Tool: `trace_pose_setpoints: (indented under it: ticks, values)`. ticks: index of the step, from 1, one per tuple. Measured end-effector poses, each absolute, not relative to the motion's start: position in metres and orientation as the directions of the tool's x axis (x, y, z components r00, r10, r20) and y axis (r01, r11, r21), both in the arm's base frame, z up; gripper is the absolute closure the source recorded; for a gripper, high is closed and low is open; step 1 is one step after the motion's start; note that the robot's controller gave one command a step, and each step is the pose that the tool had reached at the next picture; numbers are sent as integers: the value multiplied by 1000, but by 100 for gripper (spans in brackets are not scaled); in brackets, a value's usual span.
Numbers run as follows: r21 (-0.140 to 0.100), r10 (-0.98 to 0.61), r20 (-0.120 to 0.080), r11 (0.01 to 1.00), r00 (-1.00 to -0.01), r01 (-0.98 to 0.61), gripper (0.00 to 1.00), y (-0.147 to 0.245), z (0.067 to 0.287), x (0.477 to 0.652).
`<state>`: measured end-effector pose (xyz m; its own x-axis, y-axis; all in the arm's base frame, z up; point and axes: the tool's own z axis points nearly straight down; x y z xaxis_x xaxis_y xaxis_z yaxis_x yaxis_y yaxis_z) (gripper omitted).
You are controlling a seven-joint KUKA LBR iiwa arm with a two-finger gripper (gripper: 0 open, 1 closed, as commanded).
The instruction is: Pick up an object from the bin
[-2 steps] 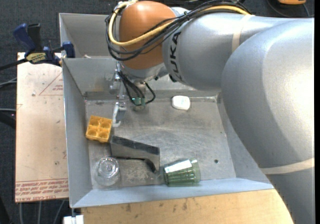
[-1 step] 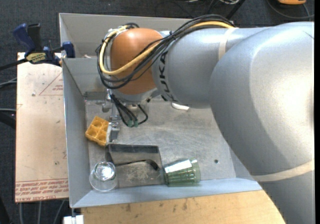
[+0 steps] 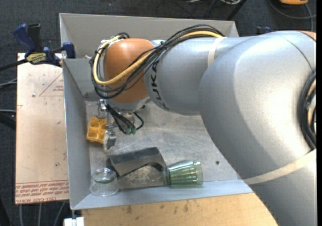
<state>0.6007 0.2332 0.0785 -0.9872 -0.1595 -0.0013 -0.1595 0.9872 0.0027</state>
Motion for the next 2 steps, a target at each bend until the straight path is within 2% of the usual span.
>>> trace_pose_setpoints:
  ticks: [1, 2]
  values:
    - [3, -159, -2, 987, -987, -159, 100, 233, 79, 601]
    - [2, -195, -4, 981, -981, -195, 100, 224, 216, 611]
